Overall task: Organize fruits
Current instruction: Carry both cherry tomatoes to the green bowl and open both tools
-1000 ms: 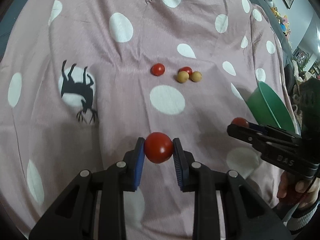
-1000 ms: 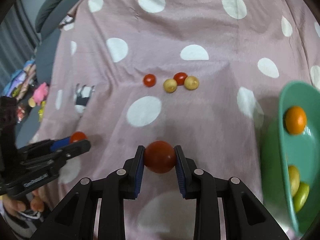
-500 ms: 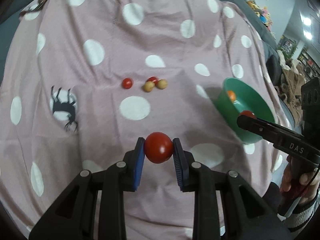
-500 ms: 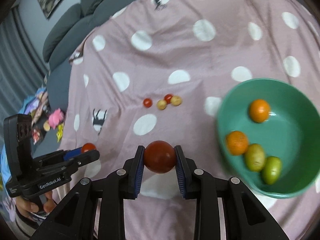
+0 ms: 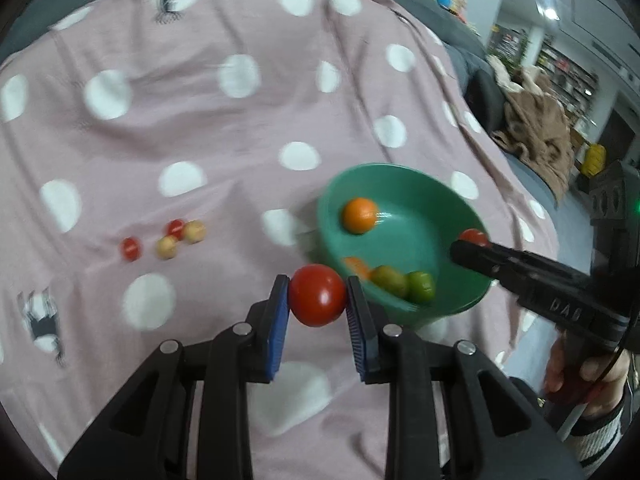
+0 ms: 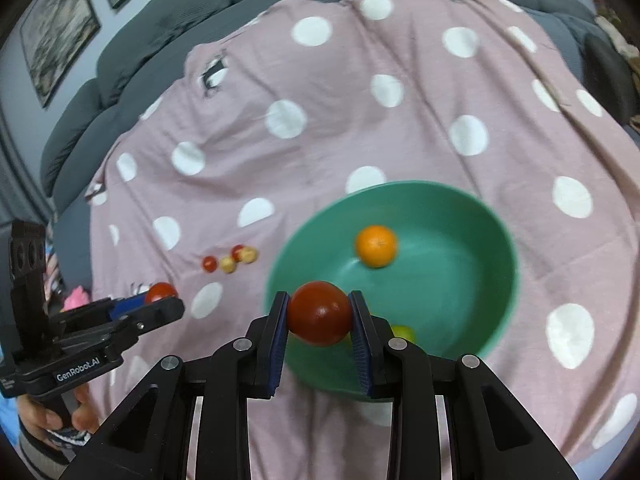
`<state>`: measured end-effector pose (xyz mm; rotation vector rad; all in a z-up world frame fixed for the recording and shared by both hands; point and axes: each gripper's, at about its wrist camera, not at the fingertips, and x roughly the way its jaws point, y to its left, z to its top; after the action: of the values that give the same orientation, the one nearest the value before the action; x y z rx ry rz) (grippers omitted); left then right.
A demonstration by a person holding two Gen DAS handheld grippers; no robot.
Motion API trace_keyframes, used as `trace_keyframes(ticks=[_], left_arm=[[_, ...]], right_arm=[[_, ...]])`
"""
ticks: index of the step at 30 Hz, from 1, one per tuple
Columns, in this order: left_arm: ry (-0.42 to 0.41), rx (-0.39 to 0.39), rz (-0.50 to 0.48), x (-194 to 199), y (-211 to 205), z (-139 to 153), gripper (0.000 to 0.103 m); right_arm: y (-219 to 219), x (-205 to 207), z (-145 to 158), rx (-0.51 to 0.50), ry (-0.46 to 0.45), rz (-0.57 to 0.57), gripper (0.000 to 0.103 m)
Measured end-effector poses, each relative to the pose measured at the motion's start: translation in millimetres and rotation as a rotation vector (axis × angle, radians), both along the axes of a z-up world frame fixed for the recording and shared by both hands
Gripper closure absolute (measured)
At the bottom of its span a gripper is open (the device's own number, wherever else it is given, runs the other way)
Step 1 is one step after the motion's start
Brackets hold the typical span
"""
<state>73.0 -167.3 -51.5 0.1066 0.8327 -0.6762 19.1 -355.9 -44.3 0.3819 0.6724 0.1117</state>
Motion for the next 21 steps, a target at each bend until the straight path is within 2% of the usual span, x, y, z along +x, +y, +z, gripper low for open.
trace_keyframes(ticks=[9,16,17,19,21], left_arm=[[0.019,0.050,-0.128,11.1,-77.7,-19.2,0.076],[0.038,0.098,-0.137,14.5,-92.1,-34.9,0.076],[0.037,0.102,-0.137,13.9,-92.5,-35.4,0.074],[0.029,0.105,-0.134,13.2,-92.4,-34.7,0.060],[0.020,0.108,-0.121,14.1,-90.4,-33.6,0.052]], right_arm=[[-24.4,1.6,-13.9,-0.008,0.027,-0.041,0.072],[-30.3,5.5,-18.9,-0.049,0.047,-0.053,0.071],[-30.0,6.1,-18.8,-0.058,0.049,-0.054,0.071],[-30.0,7.3,-19.0,-0.072,0.054,-0.057,0.068],[-31.1,8.0,-18.0,-0.085,0.063,-0.072,0.064]])
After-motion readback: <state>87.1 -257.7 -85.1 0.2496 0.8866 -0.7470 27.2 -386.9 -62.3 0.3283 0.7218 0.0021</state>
